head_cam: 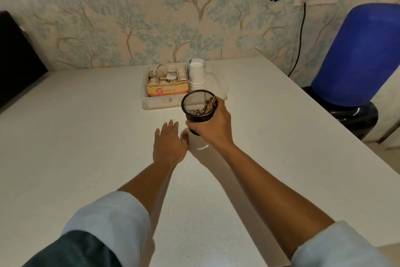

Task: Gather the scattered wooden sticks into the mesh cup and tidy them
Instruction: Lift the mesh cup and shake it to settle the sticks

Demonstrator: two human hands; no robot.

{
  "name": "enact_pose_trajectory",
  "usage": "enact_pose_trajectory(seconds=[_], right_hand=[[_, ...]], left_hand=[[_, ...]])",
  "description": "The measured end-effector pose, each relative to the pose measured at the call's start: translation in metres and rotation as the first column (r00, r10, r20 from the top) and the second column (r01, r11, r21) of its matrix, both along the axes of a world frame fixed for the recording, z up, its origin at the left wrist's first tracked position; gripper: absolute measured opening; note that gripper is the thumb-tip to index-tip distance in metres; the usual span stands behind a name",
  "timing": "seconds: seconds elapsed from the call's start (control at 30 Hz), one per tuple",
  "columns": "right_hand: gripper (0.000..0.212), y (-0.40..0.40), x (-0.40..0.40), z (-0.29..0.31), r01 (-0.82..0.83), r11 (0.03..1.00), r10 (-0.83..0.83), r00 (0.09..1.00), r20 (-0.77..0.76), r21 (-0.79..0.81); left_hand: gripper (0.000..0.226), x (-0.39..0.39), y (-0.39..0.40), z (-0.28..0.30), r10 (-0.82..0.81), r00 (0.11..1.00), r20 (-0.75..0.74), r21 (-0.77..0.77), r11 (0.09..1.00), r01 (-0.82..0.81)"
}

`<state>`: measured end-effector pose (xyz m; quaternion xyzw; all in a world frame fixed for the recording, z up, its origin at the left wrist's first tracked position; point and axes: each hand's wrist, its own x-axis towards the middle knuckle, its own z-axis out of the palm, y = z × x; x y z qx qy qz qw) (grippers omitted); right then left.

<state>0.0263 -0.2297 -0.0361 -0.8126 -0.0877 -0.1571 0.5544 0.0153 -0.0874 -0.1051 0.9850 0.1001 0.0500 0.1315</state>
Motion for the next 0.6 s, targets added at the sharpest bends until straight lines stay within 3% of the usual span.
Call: enact_pose_trajectory(seconds=[0.23, 0.43, 0.6], right_hand=[[0.091, 0.003, 0.002, 0.011, 0.008, 0.988, -0.018, 0.997, 0.069, 0.155], [0.092, -0.007, 0.009, 0.002, -0.042, 0.999, 0.042, 0.999, -0.004, 0.027], [0.093, -0.002, 0.007, 0.013, 0.029, 0.986, -0.042, 0.997, 0.072, 0.165]], left_hand=[[0.059, 0.002, 0.001, -0.001, 0.001, 1.0, -0.015, 0.021, 1.0, -0.001], [0.062, 0.005, 0.001, -0.004, 0.014, 1.0, -0.002, -0.013, 1.0, -0.014], [0.062, 0.005, 0.002, -0.005, 0.018, 1.0, -0.019, 0.014, 1.0, -0.018]])
